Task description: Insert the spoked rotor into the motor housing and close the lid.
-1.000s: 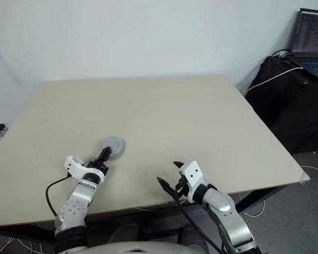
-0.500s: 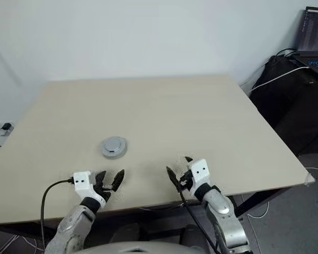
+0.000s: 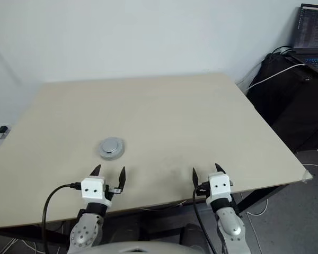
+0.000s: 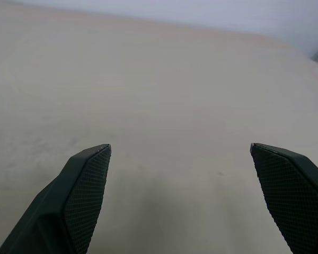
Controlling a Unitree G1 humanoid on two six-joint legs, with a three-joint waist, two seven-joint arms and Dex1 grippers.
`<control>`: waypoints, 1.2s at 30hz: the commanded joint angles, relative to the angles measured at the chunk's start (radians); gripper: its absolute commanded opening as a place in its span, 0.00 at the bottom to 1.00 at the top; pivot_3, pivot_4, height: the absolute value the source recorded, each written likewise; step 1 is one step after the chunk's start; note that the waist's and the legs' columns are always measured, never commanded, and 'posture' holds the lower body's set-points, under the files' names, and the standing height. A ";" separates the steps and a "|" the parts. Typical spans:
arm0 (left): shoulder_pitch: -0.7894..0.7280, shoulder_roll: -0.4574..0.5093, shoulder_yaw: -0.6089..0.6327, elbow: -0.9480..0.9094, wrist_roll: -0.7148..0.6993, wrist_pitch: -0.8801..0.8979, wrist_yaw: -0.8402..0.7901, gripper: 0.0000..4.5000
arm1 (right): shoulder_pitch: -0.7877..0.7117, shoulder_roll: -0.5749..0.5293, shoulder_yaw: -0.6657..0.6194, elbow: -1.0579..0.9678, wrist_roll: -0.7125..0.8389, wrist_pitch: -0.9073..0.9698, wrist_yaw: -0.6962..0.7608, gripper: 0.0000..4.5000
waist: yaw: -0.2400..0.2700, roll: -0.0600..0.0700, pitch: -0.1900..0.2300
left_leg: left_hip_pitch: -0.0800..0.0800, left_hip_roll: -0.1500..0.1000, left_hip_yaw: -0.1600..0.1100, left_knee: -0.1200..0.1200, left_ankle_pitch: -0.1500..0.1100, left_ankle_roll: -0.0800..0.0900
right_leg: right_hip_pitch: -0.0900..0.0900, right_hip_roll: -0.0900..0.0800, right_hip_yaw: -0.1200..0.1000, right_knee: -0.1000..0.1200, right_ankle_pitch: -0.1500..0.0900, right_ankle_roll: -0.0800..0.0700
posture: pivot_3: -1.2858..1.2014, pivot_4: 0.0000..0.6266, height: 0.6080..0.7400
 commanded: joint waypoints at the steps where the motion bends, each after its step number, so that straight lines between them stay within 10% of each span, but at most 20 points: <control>1: -0.021 -0.017 0.002 0.007 0.020 -0.042 0.037 0.99 | -0.001 0.008 0.004 -0.047 -0.019 -0.023 -0.011 1.00 | 0.000 0.001 0.000 | 0.000 0.000 0.000 0.000 0.000 0.000 | 0.000 0.000 0.000 0.000 0.000 0.000 | 0.52 0.00 1.00; 36: -0.066 -0.043 -0.023 0.005 0.019 -0.025 0.060 0.99 | -0.024 0.013 0.046 -0.074 -0.009 0.050 0.046 1.00 | 0.001 0.000 0.000 | 0.000 0.000 0.000 0.003 0.000 0.000 | 0.001 0.001 0.000 0.001 0.000 0.000 | 0.52 0.00 1.00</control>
